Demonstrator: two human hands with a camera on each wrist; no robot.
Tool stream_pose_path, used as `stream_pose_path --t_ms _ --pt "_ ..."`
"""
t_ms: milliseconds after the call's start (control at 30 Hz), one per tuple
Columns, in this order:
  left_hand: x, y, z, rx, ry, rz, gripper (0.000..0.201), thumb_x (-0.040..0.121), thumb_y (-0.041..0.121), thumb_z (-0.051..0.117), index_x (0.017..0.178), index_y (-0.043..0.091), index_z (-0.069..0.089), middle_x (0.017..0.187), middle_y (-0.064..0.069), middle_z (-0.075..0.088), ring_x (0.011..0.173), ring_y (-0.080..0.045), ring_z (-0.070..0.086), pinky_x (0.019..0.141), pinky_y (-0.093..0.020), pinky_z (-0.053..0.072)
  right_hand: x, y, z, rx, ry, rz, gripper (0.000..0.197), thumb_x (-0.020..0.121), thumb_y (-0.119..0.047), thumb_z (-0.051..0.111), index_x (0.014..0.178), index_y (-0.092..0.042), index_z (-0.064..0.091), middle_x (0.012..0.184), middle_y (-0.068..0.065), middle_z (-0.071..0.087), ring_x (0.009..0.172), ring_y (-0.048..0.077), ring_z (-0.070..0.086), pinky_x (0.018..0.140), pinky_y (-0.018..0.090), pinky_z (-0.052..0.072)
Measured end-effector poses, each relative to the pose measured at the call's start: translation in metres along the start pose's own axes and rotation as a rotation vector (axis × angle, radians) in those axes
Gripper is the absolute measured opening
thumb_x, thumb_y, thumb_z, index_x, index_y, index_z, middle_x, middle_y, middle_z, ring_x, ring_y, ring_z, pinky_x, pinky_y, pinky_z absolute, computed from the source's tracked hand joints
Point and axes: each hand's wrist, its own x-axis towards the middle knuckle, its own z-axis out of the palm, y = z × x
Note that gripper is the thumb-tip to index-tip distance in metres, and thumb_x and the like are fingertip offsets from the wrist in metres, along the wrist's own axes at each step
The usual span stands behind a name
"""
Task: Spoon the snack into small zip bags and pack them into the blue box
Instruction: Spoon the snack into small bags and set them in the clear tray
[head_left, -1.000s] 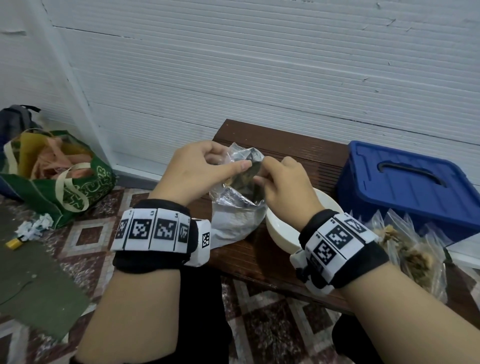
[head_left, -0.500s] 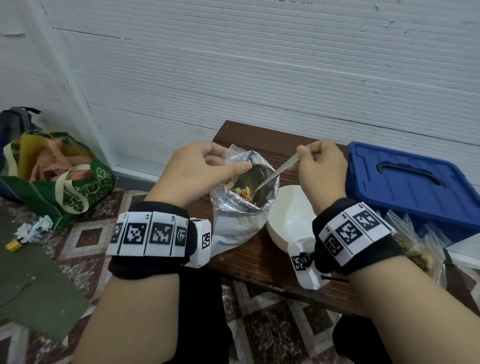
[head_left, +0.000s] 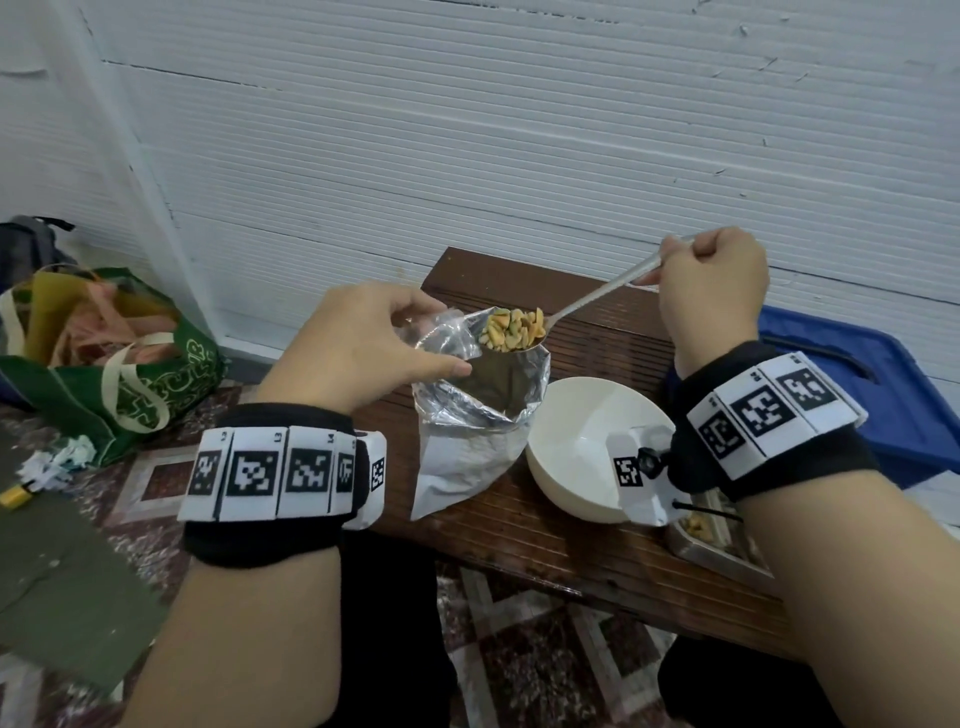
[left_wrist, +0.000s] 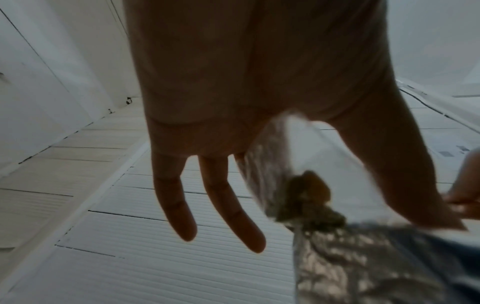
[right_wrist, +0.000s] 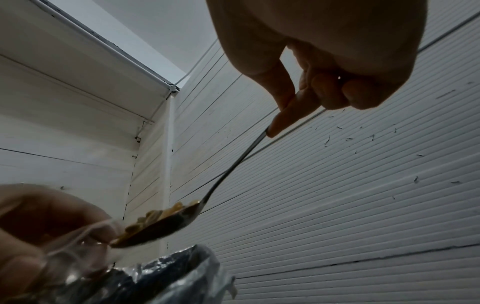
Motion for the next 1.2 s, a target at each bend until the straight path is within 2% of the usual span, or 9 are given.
stream_pose_path --t_ms 200,367,567,667,767,900,967,1067,1200 --pt "0.006 0.002 0.013 0.007 -0.027 0.003 0.058 0.059 0.048 0.086 0.111 0.03 0.067 0.093 0.022 0.059 0.088 0.002 0.053 0.066 -0.008 0.033 -0.002 -0.007 0.009 -0.016 -0.073 -0.012 0.027 0.092 -0.019 0.054 0.069 -0.022 0.041 0.091 0.011 0.067 0.084 0.022 0.065 0.066 0.022 0.045" --pt "0.007 0.003 0.019 -0.003 -0.012 0.012 0.055 0.057 0.049 0.086 0.106 0.032 0.068 0.094 0.02 0.063 0.091 -0.001 0.056 0.07 -0.015 0.039 -0.006 -0.011 0.014 -0.022 -0.134 -0.021 0.032 0.094 -0.014 0.053 0.067 -0.02 0.036 0.062 -0.009 0.048 0.058 0.001 0.046 0.057 0.018 0.038" --pt "0.007 0.005 0.026 -0.022 0.011 0.016 0.048 0.055 0.06 0.081 0.096 0.041 0.064 0.094 0.023 0.064 0.101 -0.004 0.059 0.098 -0.035 0.045 -0.008 -0.013 0.018 -0.042 -0.173 -0.025 0.034 0.094 -0.013 0.053 0.063 -0.019 0.039 0.062 -0.007 0.052 0.068 0.005 0.05 0.067 0.021 0.038" --pt "0.007 0.007 0.03 -0.042 0.022 0.027 0.04 0.054 0.067 0.079 0.084 0.049 0.059 0.089 0.029 0.061 0.101 -0.003 0.059 0.102 -0.045 0.042 -0.011 -0.013 0.02 -0.013 -0.2 -0.011 0.034 0.094 -0.012 0.052 0.063 -0.019 0.04 0.065 -0.003 0.06 0.081 0.009 0.055 0.07 0.021 0.039" --pt "0.008 0.01 0.035 -0.053 0.037 0.045 0.043 0.048 0.079 0.071 0.079 0.053 0.056 0.085 0.03 0.061 0.098 -0.002 0.059 0.1 -0.047 0.043 -0.015 -0.014 0.022 0.001 -0.205 -0.017 0.031 0.093 -0.014 0.054 0.065 -0.019 0.044 0.068 -0.006 0.058 0.076 0.005 0.052 0.072 0.021 0.039" --pt "0.008 0.008 0.039 -0.123 0.109 0.023 0.042 0.05 0.077 0.069 0.08 0.05 0.058 0.081 0.029 0.062 0.092 0.003 0.06 0.099 -0.044 0.045 -0.02 -0.022 0.019 0.134 -0.214 -0.13 0.025 0.094 -0.016 0.056 0.071 -0.023 0.046 0.074 -0.003 0.065 0.074 0.011 0.065 0.07 0.019 0.047" --pt "0.008 0.006 0.037 -0.175 0.142 0.0 0.036 0.061 0.064 0.078 0.084 0.044 0.059 0.081 0.025 0.063 0.088 0.007 0.059 0.095 -0.034 0.047 -0.023 -0.028 0.013 0.218 -0.201 -0.278 0.021 0.094 -0.013 0.057 0.076 -0.022 0.049 0.079 -0.003 0.065 0.072 0.01 0.069 0.07 0.021 0.052" --pt "0.006 0.005 0.033 -0.226 0.152 -0.007 0.031 0.069 0.056 0.077 0.088 0.036 0.063 0.082 0.02 0.065 0.085 0.011 0.057 0.075 -0.014 0.042 -0.026 -0.035 0.006 0.292 -0.149 -0.43 0.02 0.093 -0.012 0.057 0.079 -0.024 0.05 0.076 -0.005 0.064 0.07 0.008 0.068 0.071 0.024 0.054" --pt "0.004 0.003 0.031 -0.252 0.179 -0.012 0.024 0.071 0.051 0.077 0.084 0.039 0.061 0.085 0.021 0.064 0.086 0.01 0.058 0.071 -0.007 0.039 -0.024 -0.038 0.001 0.316 -0.042 -0.474 0.019 0.092 -0.015 0.058 0.079 -0.026 0.049 0.075 -0.009 0.062 0.074 0.017 0.069 0.071 0.031 0.055"
